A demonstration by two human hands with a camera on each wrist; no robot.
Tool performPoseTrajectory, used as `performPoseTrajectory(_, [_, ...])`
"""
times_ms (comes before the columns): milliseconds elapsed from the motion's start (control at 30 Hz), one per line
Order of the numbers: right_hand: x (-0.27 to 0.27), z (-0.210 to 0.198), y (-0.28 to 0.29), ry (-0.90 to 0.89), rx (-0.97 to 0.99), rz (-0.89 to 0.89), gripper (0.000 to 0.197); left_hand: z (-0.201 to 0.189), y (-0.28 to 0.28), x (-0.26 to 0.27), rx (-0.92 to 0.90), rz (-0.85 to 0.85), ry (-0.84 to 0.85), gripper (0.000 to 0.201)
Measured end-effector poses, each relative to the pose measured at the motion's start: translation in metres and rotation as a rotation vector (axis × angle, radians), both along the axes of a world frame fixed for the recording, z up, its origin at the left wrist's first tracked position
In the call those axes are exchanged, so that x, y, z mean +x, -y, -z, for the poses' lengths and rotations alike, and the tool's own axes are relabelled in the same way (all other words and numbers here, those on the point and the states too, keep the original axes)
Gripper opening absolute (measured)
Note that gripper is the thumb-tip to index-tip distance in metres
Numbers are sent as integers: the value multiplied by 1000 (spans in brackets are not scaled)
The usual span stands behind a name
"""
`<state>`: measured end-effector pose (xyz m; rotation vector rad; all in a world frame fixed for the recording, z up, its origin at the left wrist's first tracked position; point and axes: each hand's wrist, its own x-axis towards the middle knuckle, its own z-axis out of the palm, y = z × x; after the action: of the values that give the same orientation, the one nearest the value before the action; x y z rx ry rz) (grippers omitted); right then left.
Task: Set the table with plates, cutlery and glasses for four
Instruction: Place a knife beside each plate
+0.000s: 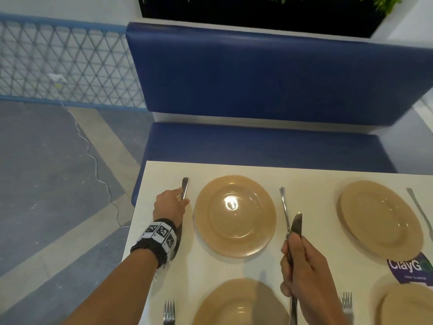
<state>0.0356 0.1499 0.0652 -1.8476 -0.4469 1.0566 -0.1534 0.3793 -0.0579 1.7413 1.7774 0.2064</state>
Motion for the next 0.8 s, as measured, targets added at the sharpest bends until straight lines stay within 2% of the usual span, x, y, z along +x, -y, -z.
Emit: performPoseTrajectory(800, [-4, 2, 1, 4, 5, -1, 43, 2, -1, -2, 29, 19, -10, 33])
